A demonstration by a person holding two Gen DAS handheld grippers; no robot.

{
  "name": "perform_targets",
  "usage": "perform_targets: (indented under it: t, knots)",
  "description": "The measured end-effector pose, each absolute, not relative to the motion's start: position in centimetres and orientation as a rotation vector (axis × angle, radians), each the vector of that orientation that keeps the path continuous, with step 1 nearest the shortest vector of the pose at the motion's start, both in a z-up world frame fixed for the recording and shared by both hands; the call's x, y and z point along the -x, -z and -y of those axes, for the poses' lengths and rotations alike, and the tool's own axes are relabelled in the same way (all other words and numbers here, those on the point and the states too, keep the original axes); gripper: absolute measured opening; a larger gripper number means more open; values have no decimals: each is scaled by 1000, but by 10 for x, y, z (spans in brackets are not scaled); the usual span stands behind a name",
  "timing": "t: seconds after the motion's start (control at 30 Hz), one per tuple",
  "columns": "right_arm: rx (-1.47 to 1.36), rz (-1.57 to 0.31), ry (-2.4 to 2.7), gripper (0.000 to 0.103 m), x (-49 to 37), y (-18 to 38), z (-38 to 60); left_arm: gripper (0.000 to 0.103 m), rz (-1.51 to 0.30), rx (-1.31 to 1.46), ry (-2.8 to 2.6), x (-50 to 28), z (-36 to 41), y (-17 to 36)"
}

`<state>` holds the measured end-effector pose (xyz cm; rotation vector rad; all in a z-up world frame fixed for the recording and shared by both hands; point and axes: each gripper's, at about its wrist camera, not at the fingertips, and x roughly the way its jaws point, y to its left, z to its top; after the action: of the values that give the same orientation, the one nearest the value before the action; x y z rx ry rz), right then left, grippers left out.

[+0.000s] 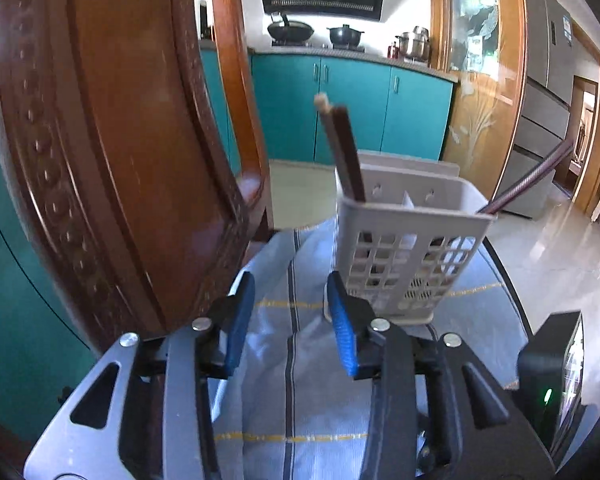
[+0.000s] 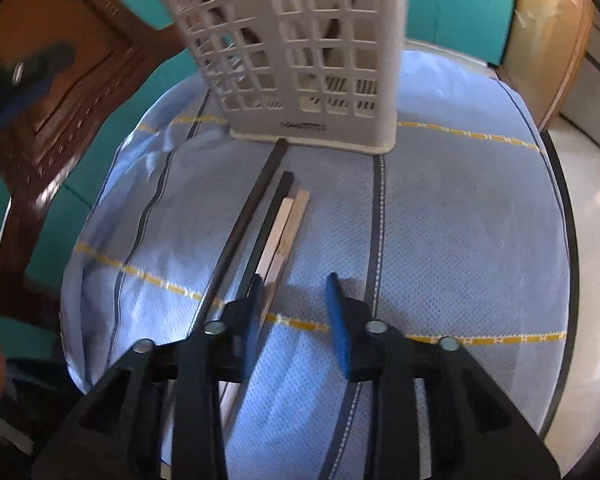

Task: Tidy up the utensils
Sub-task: 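Move both open tools back over the remaining chopsticks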

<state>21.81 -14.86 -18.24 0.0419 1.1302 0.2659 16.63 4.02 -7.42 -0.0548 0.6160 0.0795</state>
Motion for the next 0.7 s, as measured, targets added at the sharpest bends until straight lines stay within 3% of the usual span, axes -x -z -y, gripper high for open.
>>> perform_targets:
  t: [0.03,0.1,0.33,0.47,0.7]
  knots:
    - [-77,-1138,-273,18,-219,182,151,38,-624,50,-82,-166,-41,77]
    - [-105,-1155,-240,0,-220,184,156,38,-637,37,-85,-163,-42,83]
    - [-4,-1111,-173,1,-218,178,160,42,-661,11,-91,-168,-43,87]
    - [-32,-1089,-239,29,-217,175,151,44,-666,17,-91,-171,-43,87]
    - [74,-1075,-233,48,-217,186,120,49,-678,2,-89,-173,-40,89]
